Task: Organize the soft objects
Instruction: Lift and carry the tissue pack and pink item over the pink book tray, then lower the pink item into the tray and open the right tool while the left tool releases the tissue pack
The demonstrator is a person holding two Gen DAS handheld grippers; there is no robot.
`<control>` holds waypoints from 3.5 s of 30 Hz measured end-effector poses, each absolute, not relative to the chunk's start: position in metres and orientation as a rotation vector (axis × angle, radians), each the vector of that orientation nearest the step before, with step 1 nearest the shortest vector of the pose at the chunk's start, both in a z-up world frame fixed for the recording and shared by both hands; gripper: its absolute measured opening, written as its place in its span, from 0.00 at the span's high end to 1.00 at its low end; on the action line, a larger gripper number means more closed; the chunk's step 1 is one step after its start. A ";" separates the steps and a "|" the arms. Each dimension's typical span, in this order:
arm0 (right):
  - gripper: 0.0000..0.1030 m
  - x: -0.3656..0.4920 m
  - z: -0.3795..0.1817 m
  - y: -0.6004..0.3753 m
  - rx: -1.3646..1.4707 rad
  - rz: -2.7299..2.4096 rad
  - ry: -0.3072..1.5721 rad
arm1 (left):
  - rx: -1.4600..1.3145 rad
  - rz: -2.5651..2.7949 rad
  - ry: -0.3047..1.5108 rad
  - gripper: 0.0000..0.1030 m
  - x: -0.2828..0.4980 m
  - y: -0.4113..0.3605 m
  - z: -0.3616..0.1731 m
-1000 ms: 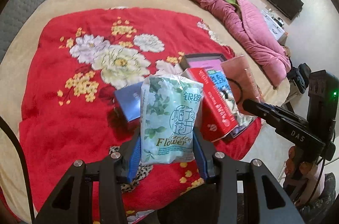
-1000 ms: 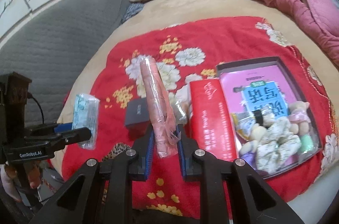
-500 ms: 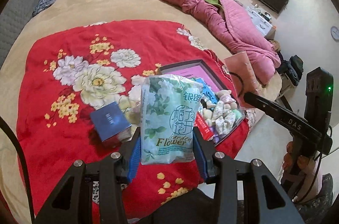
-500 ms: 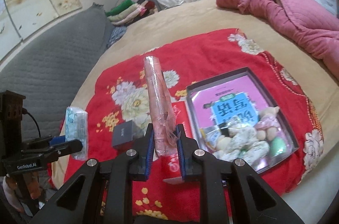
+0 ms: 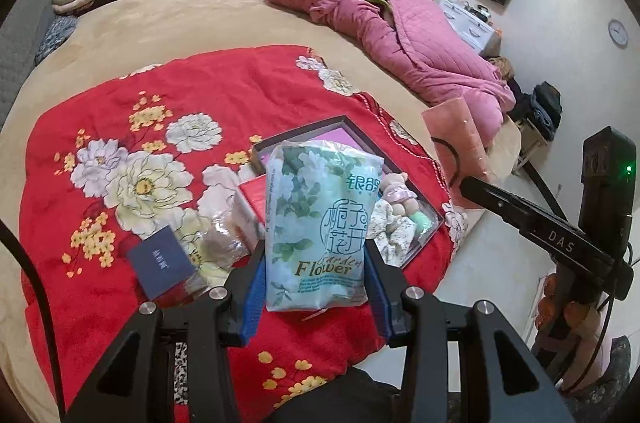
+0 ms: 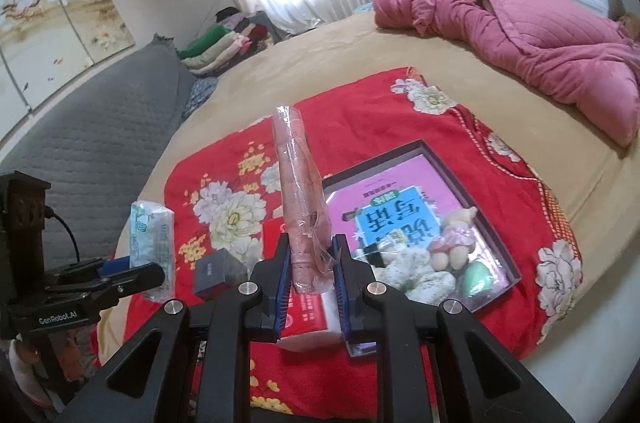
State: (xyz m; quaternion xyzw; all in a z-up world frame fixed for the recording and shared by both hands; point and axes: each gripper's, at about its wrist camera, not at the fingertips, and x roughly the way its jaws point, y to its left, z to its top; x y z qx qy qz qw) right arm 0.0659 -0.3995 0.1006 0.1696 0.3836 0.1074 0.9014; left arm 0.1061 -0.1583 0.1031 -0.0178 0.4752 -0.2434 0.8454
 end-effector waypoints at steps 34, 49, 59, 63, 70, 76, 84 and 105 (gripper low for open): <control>0.81 0.078 0.077 -0.460 0.421 0.133 0.835 | 0.095 -0.593 1.086 0.57 0.142 -0.257 0.064; 0.81 0.091 0.045 -0.463 0.458 0.158 0.898 | 0.138 -0.577 1.178 0.57 0.158 -0.280 0.019; 0.81 0.101 0.030 -0.462 0.489 0.179 0.926 | 0.170 -0.553 1.238 0.57 0.172 -0.289 -0.008; 0.81 0.105 0.025 -0.461 0.502 0.192 0.944 | 0.186 -0.545 1.266 0.57 0.176 -0.294 -0.020; 0.81 0.113 0.005 -0.460 0.507 0.180 1.017 | 0.202 -0.546 1.282 0.57 0.181 -0.302 -0.029; 0.80 0.118 -0.010 -0.457 0.510 0.183 1.058 | 0.213 -0.547 1.287 0.57 0.183 -0.305 -0.035; 0.79 0.130 -0.029 -0.448 0.497 0.187 1.130 | 0.218 -0.547 1.305 0.57 0.186 -0.306 -0.043; 0.67 0.132 -0.034 -0.469 0.467 0.039 1.117 | 0.244 -0.561 1.313 0.56 0.187 -0.313 -0.049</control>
